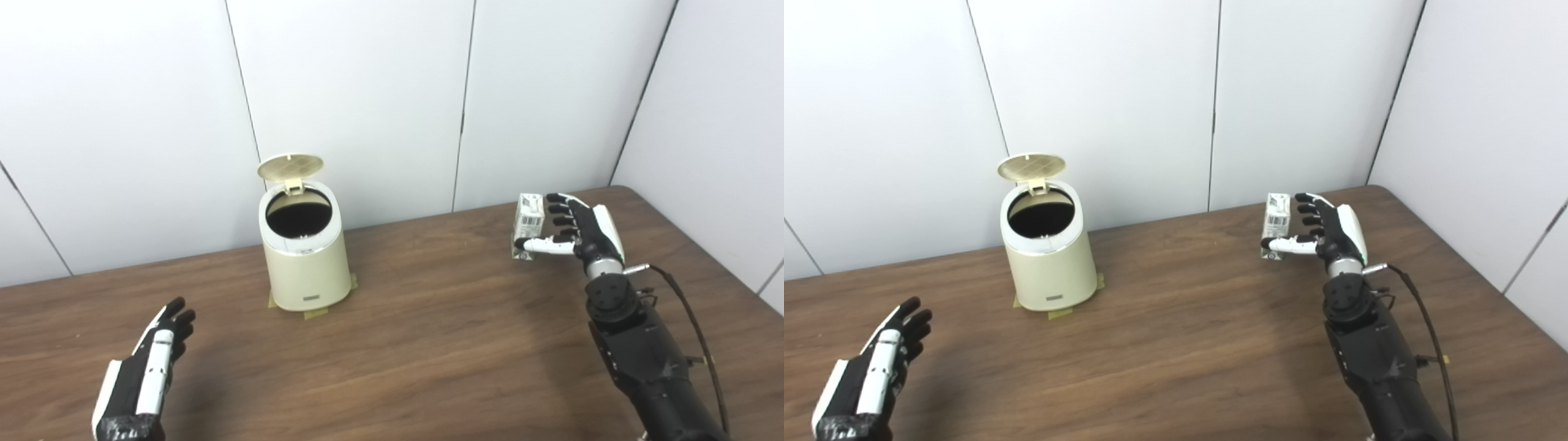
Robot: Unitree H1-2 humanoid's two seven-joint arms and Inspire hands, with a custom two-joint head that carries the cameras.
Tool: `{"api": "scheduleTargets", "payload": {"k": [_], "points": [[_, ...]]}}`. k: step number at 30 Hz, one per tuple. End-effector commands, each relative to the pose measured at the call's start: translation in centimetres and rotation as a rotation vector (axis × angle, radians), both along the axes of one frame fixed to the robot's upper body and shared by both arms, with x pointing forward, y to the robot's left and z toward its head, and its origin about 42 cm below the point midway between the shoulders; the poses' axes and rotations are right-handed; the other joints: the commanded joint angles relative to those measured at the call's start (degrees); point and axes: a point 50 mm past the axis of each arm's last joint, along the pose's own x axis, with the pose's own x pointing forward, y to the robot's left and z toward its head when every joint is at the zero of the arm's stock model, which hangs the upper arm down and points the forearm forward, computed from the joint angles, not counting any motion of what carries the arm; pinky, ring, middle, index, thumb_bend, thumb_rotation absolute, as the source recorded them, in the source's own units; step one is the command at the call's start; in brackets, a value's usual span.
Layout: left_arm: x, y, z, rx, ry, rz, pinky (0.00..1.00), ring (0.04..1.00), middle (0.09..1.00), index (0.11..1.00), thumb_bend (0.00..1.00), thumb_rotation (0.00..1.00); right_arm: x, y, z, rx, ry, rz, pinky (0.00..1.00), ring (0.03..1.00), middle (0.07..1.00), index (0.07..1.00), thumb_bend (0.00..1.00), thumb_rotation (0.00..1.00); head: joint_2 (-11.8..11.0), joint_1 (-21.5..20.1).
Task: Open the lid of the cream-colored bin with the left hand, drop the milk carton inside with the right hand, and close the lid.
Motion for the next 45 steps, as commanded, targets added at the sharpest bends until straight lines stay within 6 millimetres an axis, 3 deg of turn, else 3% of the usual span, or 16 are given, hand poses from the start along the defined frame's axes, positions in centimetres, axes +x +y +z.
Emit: {"api": "scheduleTargets", "payload": {"k": [1,8,14,28,33,36,38,45], "points": [[0.4,-0.3,1.8,0.009,-0.085,-0.002,0.96,0.929,0.902,0.927,0.21,0.93,1.2,-0.9,3.6,-0.051,-0.104,0.035,0.67,0.733,0.77,0.798,0.88,0.16,0.0,-0.2],[0.5,-0.3,1.8,0.022,-0.086,-0.01,0.95,0.921,0.894,0.928,0.2,0.93,1.3,-0.2,2.8,-0.011,-0.108,0.082,0.74,0.784,0.797,0.795,0.89,0.17,-0.7,-1.3],[0.6,-0.1,1.7,0.005,-0.089,-0.012,0.97,0.928,0.893,0.932,0.17,0.95,1.7,0.2,2.4,0.014,-0.127,0.093,0.71,0.757,0.776,0.787,0.92,0.19,-0.6,-1.7],[0.6,-0.1,2.3,0.033,-0.099,-0.01,0.96,0.91,0.862,0.925,0.15,1.0,1.9,-0.2,2.0,0.02,-0.148,0.124,0.68,0.693,0.697,0.731,0.9,0.2,-0.5,-1.5],[0.6,-0.2,2.4,0.06,-0.109,-0.006,0.94,0.904,0.853,0.916,0.14,0.99,1.7,-0.2,1.8,-0.001,-0.183,0.058,0.64,0.696,0.72,0.719,0.86,0.13,-0.3,-1.3],[0.5,-0.5,2.6,0.078,-0.108,-0.006,0.93,0.891,0.848,0.912,0.14,0.88,1.6,0.0,1.5,0.027,-0.24,0.002,0.58,0.638,0.705,0.692,0.84,0.02,-0.3,-1.1],[0.5,-0.6,2.6,0.082,-0.107,-0.007,0.93,0.888,0.846,0.914,0.13,0.76,1.5,0.0,1.3,0.031,-0.26,-0.015,0.54,0.583,0.664,0.673,0.81,0.0,-0.2,-1.0],[0.4,-0.7,2.6,0.089,-0.098,-0.006,0.93,0.898,0.845,0.91,0.12,0.61,1.3,-0.2,1.1,0.008,-0.267,-0.022,0.55,0.567,0.621,0.647,0.8,0.0,0.1,-0.8]]}}
